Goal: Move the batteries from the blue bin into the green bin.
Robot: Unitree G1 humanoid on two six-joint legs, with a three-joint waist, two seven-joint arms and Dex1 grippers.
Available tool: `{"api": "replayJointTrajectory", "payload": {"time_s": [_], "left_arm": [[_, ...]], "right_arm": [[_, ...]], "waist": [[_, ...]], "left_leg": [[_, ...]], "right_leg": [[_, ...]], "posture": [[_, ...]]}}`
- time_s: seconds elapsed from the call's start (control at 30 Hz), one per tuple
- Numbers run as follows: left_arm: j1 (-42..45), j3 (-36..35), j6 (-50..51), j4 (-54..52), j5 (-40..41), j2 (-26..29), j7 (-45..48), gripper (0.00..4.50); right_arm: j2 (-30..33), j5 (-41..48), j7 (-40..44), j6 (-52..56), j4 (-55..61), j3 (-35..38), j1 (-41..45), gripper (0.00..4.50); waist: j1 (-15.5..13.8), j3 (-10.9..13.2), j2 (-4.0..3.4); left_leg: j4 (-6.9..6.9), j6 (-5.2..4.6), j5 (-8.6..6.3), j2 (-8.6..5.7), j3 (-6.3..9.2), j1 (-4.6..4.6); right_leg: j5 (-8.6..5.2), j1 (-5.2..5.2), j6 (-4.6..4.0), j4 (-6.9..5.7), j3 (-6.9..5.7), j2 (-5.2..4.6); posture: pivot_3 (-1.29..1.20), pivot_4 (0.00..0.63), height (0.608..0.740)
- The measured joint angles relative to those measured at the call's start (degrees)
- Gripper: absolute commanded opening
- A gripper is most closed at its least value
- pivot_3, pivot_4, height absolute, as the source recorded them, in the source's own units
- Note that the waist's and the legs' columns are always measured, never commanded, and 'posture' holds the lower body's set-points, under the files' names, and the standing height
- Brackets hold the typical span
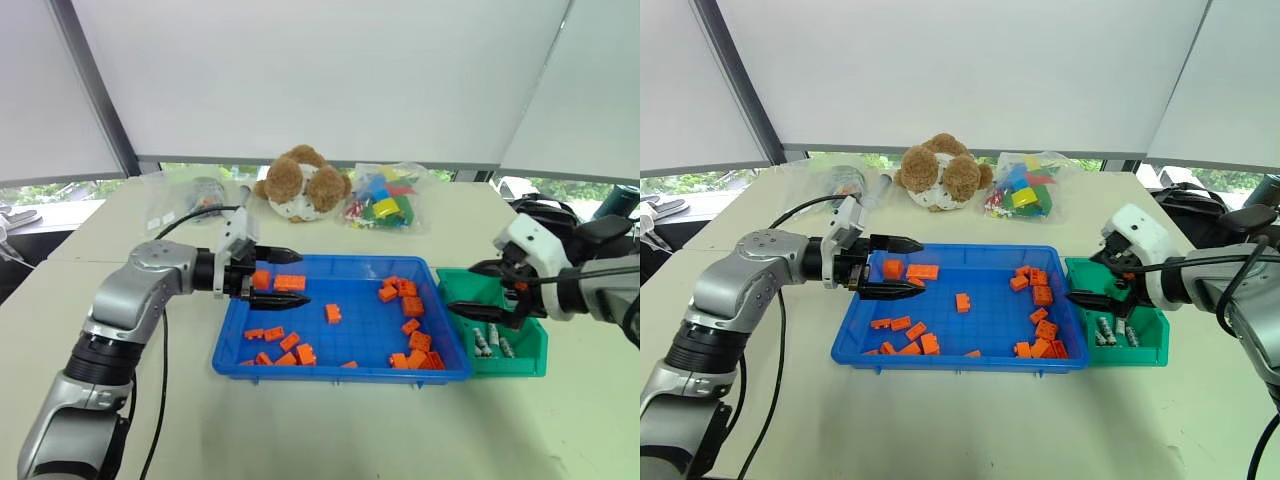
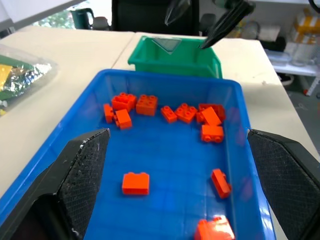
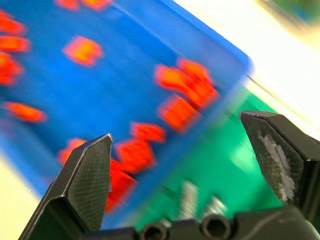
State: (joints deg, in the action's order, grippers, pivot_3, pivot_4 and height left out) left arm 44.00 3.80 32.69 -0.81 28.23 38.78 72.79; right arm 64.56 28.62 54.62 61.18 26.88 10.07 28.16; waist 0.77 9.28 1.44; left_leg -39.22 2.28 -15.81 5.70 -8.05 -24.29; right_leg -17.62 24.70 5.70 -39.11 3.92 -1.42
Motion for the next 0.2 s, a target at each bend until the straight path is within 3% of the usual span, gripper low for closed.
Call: {"api": "replayJointTrajectory", "payload": {"time_s": [0.2], "left_arm": [[-1.66, -0.25, 2.59, -2.25, 1.59, 2.04, 0.61, 4.50]], "right_arm": [[0.07, 3.74, -0.01, 0.91, 2.83, -0.02, 1.60, 4.43]], "waist": [[-0.16, 0.00, 0.00]], "left_leg": [[-0.01, -0.08, -0.04, -0.02, 0.04, 0.00]], "right_leg": [[0.00, -0.04, -0.01, 0.02, 0.00, -0.02]], "posture": [[0.00, 0.150, 0.733]]}}
